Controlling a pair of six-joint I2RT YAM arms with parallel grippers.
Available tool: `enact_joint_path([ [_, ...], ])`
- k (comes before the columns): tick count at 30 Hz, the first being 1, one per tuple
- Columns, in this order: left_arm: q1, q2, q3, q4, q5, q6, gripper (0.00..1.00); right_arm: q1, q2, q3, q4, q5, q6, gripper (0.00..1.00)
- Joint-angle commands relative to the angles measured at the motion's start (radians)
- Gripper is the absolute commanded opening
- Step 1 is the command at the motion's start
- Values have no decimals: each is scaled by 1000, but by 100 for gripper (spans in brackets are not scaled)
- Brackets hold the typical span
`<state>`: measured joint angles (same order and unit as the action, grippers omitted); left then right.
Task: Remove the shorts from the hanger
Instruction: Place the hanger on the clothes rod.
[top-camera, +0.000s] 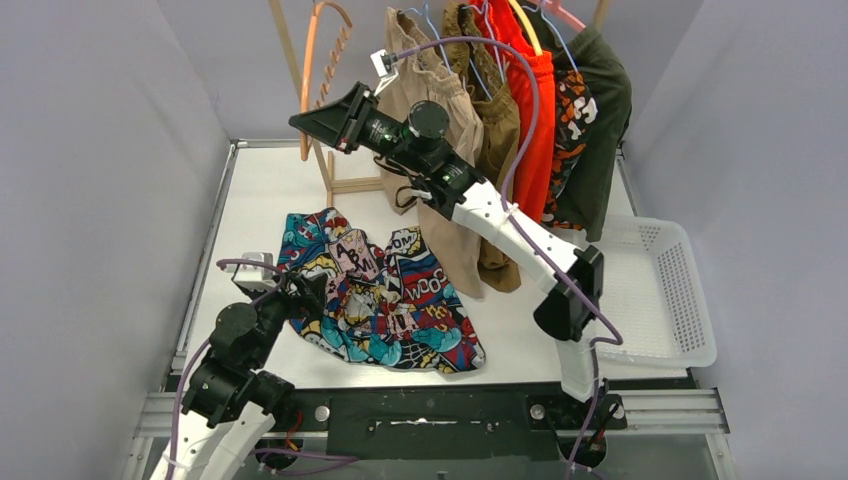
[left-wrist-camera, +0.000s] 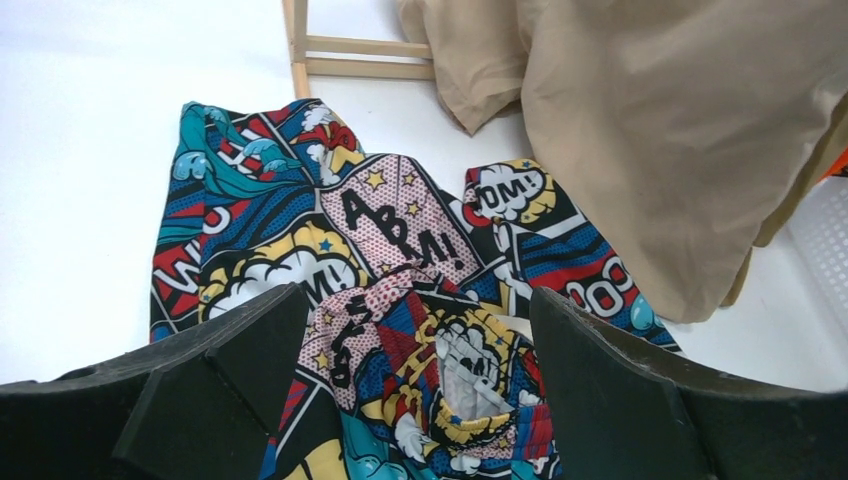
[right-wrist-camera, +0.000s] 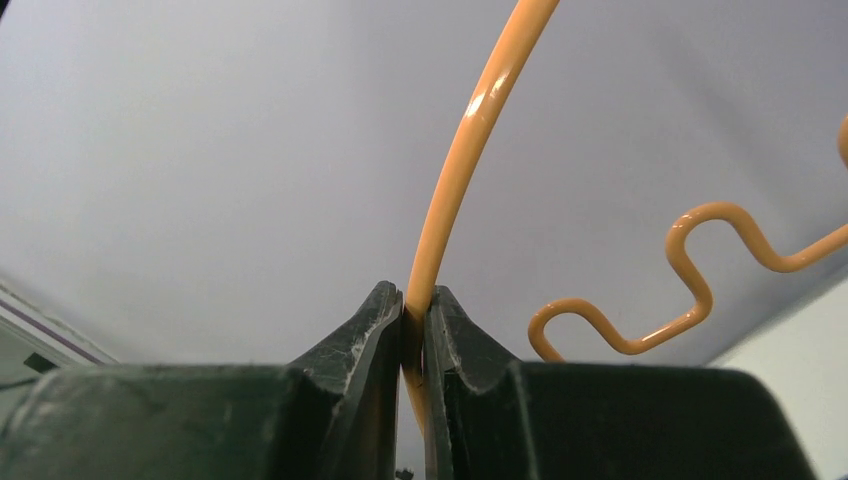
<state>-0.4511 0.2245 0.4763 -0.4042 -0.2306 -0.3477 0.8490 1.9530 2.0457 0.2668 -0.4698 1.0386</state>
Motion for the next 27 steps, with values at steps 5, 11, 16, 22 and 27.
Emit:
enact_joint_path([
  [5,93,14,-5,81,54,-4,82,-14,135,307,23,7,69,0],
  [11,145,50,-15,98,134,4,82,-36,136,315,-2,28,64,0],
  [16,167,77,-16,105,174,6,82,-33,137,332,-17,-8,54,0],
  [22,177,82,-18,108,188,7,82,-36,124,345,-25,2,30,0],
  [27,182,88,-21,113,199,10,82,-16,92,301,-36,8,-1,0],
])
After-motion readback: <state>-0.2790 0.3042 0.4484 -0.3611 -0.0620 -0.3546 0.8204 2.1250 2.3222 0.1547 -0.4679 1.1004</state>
